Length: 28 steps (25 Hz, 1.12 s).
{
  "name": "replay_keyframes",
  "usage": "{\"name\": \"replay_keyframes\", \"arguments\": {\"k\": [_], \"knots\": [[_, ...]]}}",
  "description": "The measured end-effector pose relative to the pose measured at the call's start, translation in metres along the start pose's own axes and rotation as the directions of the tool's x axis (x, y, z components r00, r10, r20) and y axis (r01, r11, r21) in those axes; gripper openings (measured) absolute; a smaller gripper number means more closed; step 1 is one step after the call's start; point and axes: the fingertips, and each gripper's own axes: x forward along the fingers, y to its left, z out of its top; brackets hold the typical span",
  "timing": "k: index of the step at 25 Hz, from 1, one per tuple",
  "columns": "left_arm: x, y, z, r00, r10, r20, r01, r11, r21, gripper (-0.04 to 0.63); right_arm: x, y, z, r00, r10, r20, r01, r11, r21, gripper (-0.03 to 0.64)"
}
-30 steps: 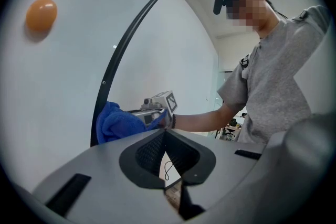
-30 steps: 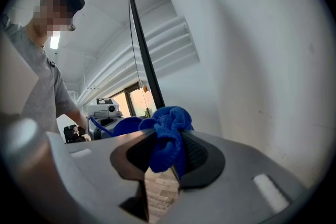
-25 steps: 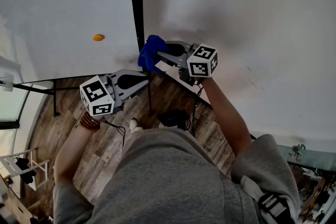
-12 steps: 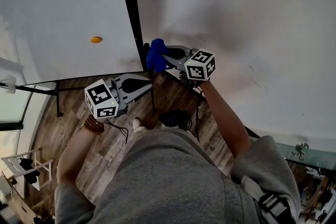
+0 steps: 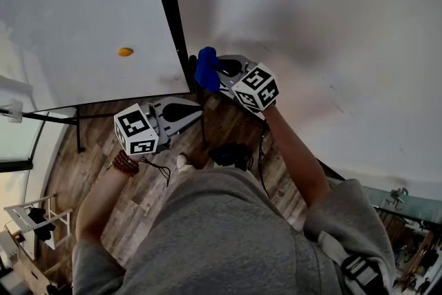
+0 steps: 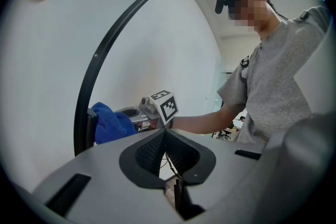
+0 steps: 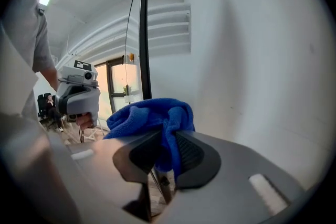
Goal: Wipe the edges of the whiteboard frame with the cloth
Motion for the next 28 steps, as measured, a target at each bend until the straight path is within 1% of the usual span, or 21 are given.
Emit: {"name": "replay_keyframes", "arguments": {"k": [7, 13, 17, 21, 25, 28], "knots": [[-0.002, -0.001, -0.001, 1.0, 0.009, 0.005, -0.009, 1.0, -0.008, 0.008, -0.004, -0.008, -0.008, 0.999, -0.048, 0.008, 0.049, 0.999, -0.011, 0.063], [-0.008, 0.002, -0.006, 1.0, 0.025, 0.013, -0.025, 1.0, -0.019, 0.008, -0.005, -0.012, -0.018, 0.998, -0.051, 0.021, 0.05, 0.998, 0.035, 0.058], [-0.012, 0.004, -0.008, 0.999, 0.037, 0.017, -0.037, 0.999, -0.027, 0.008, -0.004, -0.014, -0.027, 0.998, -0.06, 0.012, 0.059, 0.997, 0.057, 0.054], [-0.013, 0.004, -0.009, 0.999, 0.039, 0.018, -0.039, 0.999, -0.031, 0.008, -0.003, -0.013, -0.043, 0.998, -0.058, -0.014, 0.059, 0.997, 0.043, 0.05], [-0.014, 0.005, -0.009, 0.999, 0.044, 0.015, -0.044, 0.998, -0.034, 0.008, 0.004, -0.007, -0.056, 0.997, -0.06, -0.053, 0.059, 0.998, -0.012, 0.046], [-0.014, 0.005, -0.011, 0.999, 0.042, 0.01, -0.042, 0.998, -0.036, 0.008, 0.013, -0.003, -0.061, 0.996, -0.048, -0.072, 0.046, 0.998, -0.032, 0.043]]}}
